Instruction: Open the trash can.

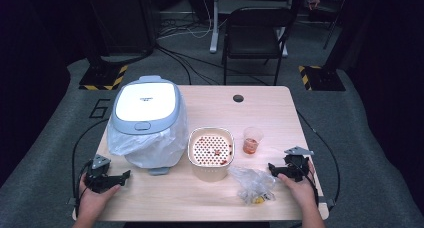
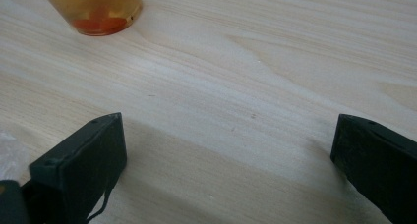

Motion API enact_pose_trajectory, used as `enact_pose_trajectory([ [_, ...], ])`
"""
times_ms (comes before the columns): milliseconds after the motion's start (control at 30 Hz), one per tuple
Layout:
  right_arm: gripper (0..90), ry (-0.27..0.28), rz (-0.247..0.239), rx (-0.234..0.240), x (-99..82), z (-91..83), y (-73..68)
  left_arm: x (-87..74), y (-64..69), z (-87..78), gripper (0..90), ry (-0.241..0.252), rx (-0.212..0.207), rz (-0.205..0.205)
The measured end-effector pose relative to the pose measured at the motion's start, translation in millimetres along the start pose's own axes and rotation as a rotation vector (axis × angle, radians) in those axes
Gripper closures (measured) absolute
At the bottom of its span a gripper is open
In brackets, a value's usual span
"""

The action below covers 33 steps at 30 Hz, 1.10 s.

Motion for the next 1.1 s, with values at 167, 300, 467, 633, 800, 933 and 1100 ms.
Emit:
enact_pose_trajectory([
  [167, 0.0, 0.0, 0.0, 0.0, 0.0, 0.0, -0.1, 0.3, -0.9, -0.5, 16.5, 0.015, -0.004, -0.007],
  [300, 0.0, -0.004, 0.003, 0.0, -0.2, -0.4, -0.4, 0.4, -1.8, -1.8, 21.0, 0.028, -0.006, -0.013],
  [467, 0.0, -0.005, 0.004, 0.0, -0.4, -0.8, -0.6, -0.4, -3.1, -4.1, 31.1, 0.043, 0.021, -0.024],
  [633, 0.0, -0.003, -0.001, -0.002, -0.5, -0.7, -0.3, -0.6, -3.6, -4.7, 34.4, 0.046, 0.024, -0.039],
  [800, 0.0, -0.003, 0.0, 0.0, -0.5, -0.8, -0.6, 0.1, -4.9, -7.9, 38.6, 0.04, 0.012, -0.072],
  [933, 0.0, -0.002, 0.0, 0.001, -0.5, -0.8, -0.7, 6.0, 1.0, -12.3, 44.9, 0.039, -0.014, -0.116],
  [1100, 0.0, -0.002, 0.001, 0.001, -0.6, -0.9, -0.7, 19.5, 21.1, -28.4, 56.1, 0.06, -0.042, -0.104],
])
Point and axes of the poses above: each handheld gripper's, and its own axes: z roughly forward along the jaws, x roughly out of its top, y roughly to its right, the point moved 4 cm from there along z, roughly forward along the jaws, and after that the axes turned 7 degrees about -x, right-handed, at the moved point
